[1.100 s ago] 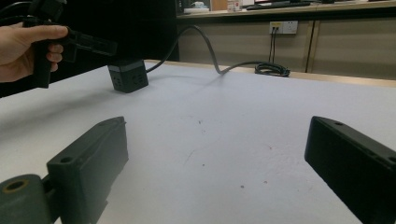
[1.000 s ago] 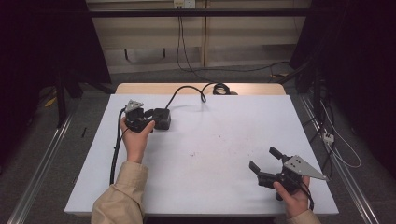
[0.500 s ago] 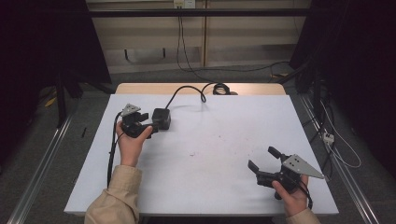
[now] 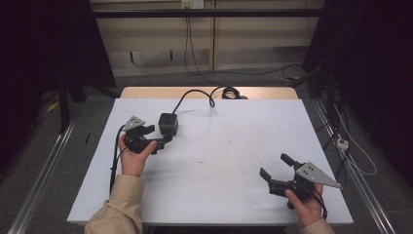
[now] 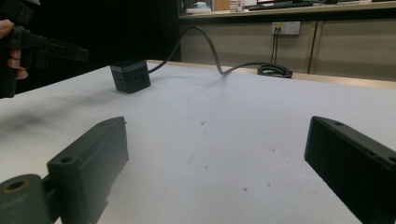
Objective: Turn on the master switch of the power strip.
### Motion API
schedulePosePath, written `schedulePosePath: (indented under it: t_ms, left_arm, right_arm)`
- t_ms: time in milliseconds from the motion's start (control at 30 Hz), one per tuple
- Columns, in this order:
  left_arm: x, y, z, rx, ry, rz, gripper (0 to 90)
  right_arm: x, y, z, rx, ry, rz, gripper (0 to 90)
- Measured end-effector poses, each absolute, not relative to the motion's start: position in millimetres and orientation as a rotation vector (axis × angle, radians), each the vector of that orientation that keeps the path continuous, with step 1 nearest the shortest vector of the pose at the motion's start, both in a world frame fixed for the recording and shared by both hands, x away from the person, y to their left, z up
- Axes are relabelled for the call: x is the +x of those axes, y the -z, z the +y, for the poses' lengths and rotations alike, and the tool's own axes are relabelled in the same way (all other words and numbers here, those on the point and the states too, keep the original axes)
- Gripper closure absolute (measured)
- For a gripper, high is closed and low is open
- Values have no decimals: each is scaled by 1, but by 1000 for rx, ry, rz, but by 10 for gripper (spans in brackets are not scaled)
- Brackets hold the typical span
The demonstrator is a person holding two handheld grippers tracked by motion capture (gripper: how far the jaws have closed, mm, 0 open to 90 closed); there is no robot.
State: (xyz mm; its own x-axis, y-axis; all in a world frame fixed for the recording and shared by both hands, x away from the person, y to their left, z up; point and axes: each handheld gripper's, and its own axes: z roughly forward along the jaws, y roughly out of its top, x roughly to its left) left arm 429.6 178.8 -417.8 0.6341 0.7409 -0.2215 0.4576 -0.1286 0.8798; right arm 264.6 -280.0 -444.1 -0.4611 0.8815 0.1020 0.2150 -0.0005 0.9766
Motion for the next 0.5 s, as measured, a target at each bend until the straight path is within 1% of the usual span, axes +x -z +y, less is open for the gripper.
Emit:
schedulePosePath:
  t_ms: [400, 500]
  left_arm:
    - [404, 420, 186, 1807, -325, 880, 104]
    - [399, 420, 189, 1805, -318, 879, 100]
  right_arm:
    - [264, 443, -280, 1143, -1510, 1693, 58]
    - [264, 443, -281, 1144, -1508, 1696, 57]
